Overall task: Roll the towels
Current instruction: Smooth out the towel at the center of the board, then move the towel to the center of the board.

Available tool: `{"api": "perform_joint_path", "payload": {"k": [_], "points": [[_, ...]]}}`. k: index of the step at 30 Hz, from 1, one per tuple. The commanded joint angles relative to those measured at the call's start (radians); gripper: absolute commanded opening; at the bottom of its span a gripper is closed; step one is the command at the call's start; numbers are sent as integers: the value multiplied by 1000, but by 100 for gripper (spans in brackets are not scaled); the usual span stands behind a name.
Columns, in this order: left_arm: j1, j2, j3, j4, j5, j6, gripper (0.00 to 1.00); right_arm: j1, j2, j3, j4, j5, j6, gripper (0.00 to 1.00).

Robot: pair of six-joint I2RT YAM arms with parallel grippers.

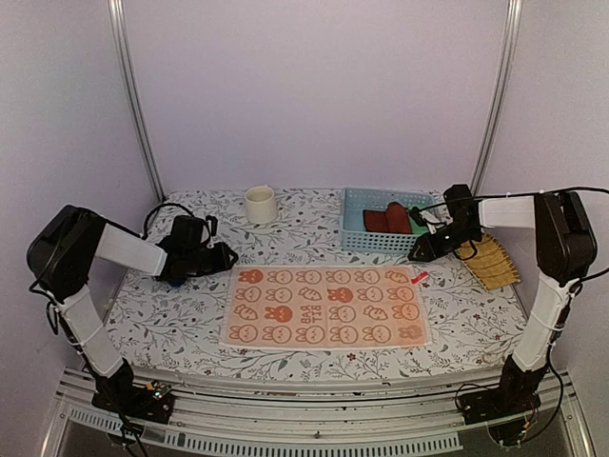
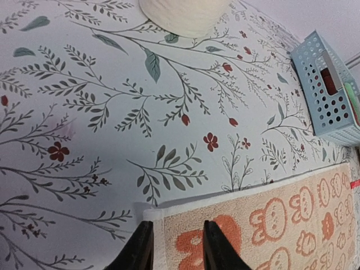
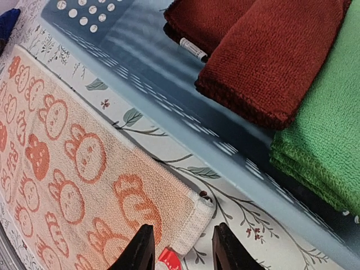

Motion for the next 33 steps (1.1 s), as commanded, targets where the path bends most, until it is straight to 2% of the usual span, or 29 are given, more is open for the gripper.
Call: {"api": "perform_joint_path", "payload": {"k": [1, 5, 7, 10, 12, 16, 27, 33], "points": [[-74, -109, 73, -210, -166, 16, 36, -5, -117, -53, -9, -6, -16, 40], [-157, -171, 104, -380, -179, 12, 36, 6, -219, -114, -67, -80, -113, 41], [-210, -191, 98, -456, -151, -8, 27, 26, -267, -152, -114, -94, -197, 39], [-284, -204, 62, -550, -81, -63, 7, 79, -353, -228, -189, -93, -339, 37], [-324, -207, 29, -596, -55, -97, 0, 123, -392, -293, -239, -77, -416, 36], [-376, -214, -20, -647, -56, -140, 0, 209, -428, -385, -278, -10, -542, 32], [-433, -173, -91, -771, -92, -240, 0, 232, -325, -503, -208, 123, -587, 24], [-490, -210, -136, -796, -91, -297, 0, 258, -337, -565, -233, 204, -642, 23]]}}
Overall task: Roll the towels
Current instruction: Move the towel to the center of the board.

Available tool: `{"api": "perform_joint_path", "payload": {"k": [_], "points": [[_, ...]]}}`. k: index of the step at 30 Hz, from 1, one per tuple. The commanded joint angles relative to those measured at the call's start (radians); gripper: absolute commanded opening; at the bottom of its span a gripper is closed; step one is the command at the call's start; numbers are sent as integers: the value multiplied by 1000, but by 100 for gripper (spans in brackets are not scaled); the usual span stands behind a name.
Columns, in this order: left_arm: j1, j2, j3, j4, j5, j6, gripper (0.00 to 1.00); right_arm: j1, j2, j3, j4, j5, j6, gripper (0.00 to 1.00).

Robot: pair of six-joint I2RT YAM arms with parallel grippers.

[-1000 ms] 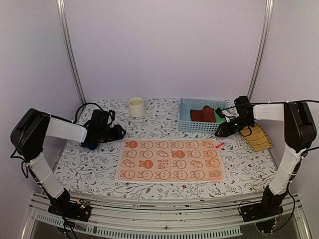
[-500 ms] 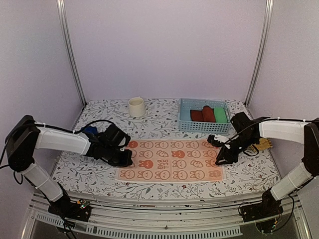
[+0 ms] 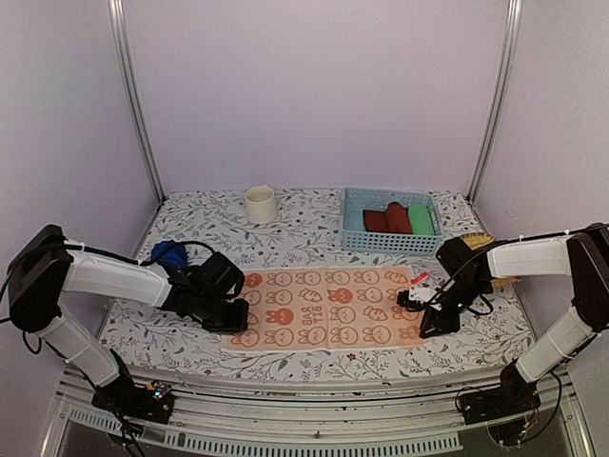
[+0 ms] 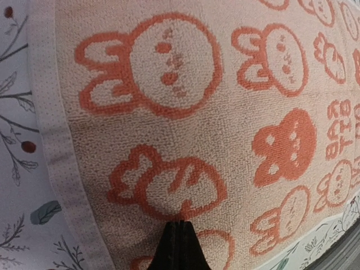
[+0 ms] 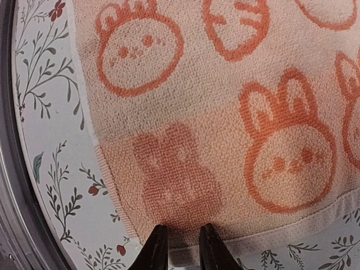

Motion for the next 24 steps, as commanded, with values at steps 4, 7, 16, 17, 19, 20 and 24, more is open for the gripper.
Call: {"api": "perform_joint_path", "payload": {"k": [4, 7, 16, 17, 19, 20, 24], "points": [[-104, -13, -88, -196, 25, -90, 0, 33, -14, -102, -82, 162, -86, 23], [-126, -30, -111, -225, 22, -106, 0, 32, -54, -128, -115, 194, -119, 22], [-133, -71, -89, -233, -14, -73, 0, 32, -109, -113, -205, 201, -134, 22], [-137, -77, -69, -233, -11, -52, 0, 32, -117, -94, -219, 183, -128, 23], [-145, -102, -20, -234, -1, -9, 1, 32, -146, -44, -252, 133, -127, 27], [-145, -118, 5, -238, 2, 13, 4, 31, -157, -12, -270, 104, -123, 30], [-125, -166, 113, -290, -29, 86, 29, -20, -179, 125, -297, -40, -106, 40]]}}
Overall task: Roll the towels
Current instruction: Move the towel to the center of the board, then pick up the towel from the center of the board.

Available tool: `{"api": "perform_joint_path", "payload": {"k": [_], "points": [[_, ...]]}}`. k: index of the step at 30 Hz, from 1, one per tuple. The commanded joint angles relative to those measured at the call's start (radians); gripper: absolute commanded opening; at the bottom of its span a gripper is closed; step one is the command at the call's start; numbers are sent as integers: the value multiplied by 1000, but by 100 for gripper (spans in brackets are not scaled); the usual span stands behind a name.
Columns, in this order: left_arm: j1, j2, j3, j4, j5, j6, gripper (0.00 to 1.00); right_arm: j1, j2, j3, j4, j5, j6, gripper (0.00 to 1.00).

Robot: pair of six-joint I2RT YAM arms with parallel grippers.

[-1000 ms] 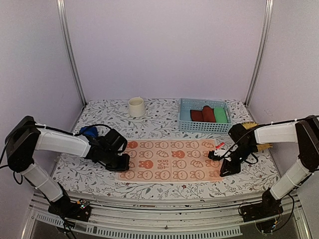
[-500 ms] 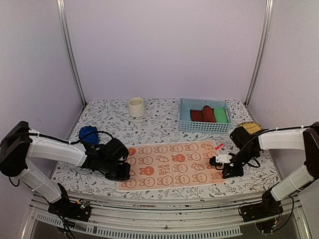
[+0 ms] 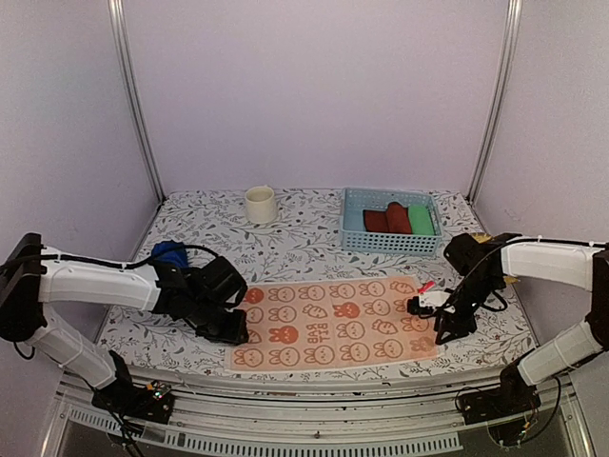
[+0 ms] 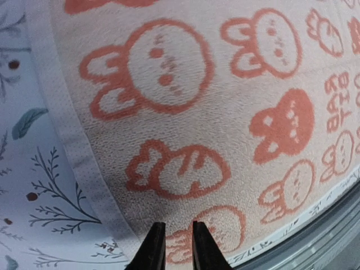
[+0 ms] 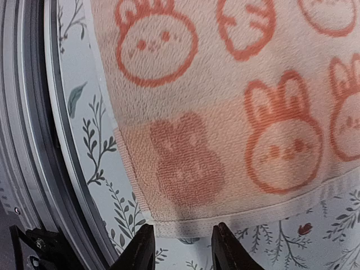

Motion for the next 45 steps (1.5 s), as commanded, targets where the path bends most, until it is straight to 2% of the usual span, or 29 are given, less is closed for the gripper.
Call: {"api": "perform_joint_path", "payload": {"k": [1, 5, 8, 13, 20, 25, 31, 45], "points": [[19, -58, 123, -107, -42, 98, 36, -68, -21, 170, -78, -176, 26, 40], [120, -67, 144, -87, -50, 138, 57, -174, 133, 321, -46, -261, 145, 40], [216, -67, 132, -28, -46, 158, 60, -217, 256, 412, -13, -280, 249, 37], [340, -26, 124, 75, -39, 156, 55, -241, 377, 469, 111, -198, 461, 35], [380, 46, 112, 178, -9, 163, 45, -241, 449, 474, 202, -132, 563, 33], [397, 86, 121, 197, 8, 171, 41, -239, 498, 530, 246, -103, 595, 33], [397, 115, 125, 190, -1, 193, 33, -219, 553, 547, 276, -84, 613, 33], [397, 123, 103, 186, -18, 201, 31, -151, 594, 516, 310, 35, 599, 32]]}}
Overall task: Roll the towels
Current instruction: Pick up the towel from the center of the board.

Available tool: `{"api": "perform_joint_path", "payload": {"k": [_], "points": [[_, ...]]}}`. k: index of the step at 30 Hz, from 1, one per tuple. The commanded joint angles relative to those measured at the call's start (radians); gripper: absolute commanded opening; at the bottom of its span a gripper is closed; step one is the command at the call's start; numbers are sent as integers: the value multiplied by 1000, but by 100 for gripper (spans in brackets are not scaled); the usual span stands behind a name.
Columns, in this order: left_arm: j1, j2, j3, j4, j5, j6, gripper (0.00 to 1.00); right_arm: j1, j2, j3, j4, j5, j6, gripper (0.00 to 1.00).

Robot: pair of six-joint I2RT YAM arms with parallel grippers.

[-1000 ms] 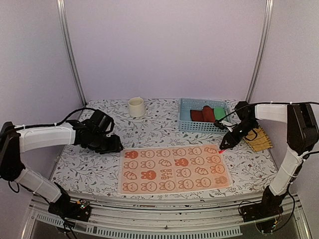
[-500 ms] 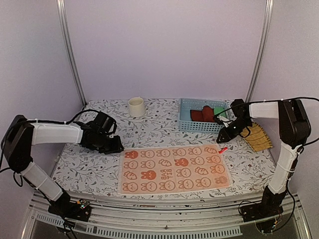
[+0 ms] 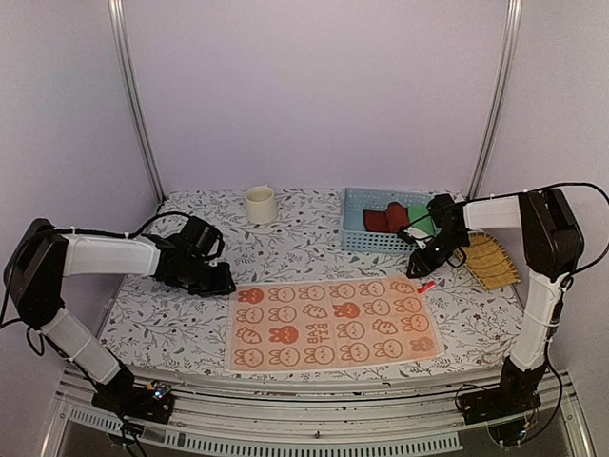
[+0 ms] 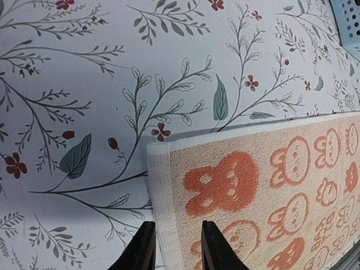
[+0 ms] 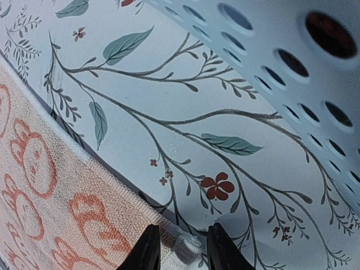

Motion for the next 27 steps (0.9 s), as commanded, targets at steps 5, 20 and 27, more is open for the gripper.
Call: {"api": "perform_joint_path", "payload": {"k": [5, 20, 27], "points": [[13, 22, -3, 5, -23, 25, 31, 27, 13, -33, 0, 83, -2, 30], [21, 15, -25, -1, -37, 28, 31, 24, -39, -92, -1, 113, -8, 32], [29, 21, -34, 13, -26, 31, 31, 22, -47, -97, -1, 117, -7, 32]]}}
